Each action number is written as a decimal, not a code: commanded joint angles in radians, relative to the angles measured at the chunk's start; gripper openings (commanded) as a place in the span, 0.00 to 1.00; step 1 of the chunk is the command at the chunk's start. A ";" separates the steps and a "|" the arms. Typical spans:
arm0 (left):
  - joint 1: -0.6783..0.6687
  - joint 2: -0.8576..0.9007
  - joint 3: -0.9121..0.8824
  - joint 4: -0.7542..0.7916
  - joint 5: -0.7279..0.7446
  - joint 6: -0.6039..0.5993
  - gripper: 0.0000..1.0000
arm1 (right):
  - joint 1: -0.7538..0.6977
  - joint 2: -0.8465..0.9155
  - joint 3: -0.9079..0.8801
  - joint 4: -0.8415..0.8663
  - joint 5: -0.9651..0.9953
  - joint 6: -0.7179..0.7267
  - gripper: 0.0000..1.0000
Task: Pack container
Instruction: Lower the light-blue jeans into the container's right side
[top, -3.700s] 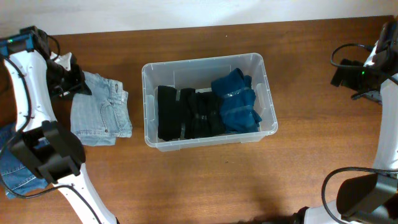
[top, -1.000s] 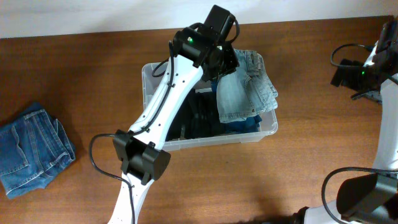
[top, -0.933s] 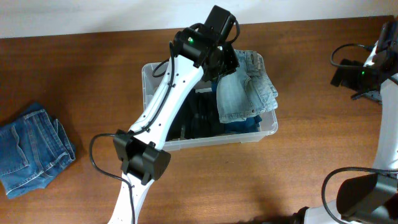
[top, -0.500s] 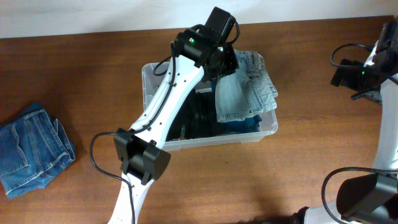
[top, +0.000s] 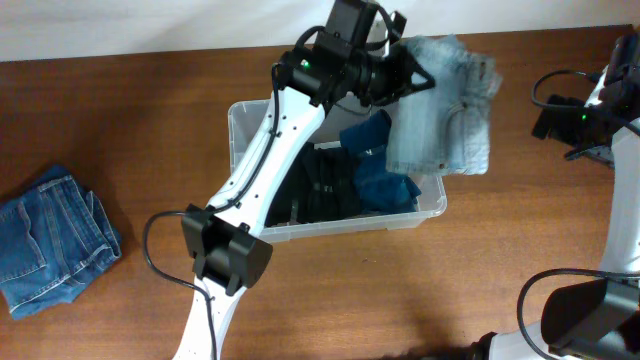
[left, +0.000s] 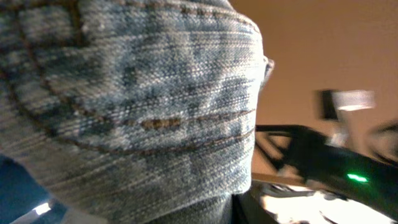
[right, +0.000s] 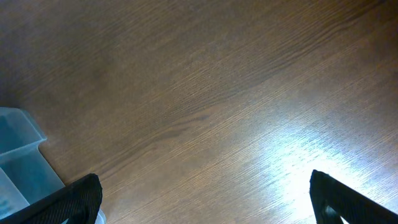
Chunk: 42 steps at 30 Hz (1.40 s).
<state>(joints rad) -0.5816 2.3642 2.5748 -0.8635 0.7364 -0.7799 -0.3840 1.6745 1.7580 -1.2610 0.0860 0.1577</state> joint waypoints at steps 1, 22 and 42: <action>0.017 -0.076 0.013 0.061 0.188 -0.098 0.00 | -0.003 0.000 0.010 0.000 0.005 0.008 0.99; -0.008 -0.076 0.000 -0.180 -0.151 -0.065 0.00 | -0.003 0.000 0.010 0.000 0.005 0.008 0.99; 0.036 -0.076 -0.293 -0.120 -0.299 -0.005 0.00 | -0.003 0.000 0.010 0.000 0.005 0.008 0.99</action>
<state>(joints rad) -0.5598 2.3409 2.3119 -0.9634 0.5007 -0.8284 -0.3840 1.6745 1.7580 -1.2606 0.0860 0.1577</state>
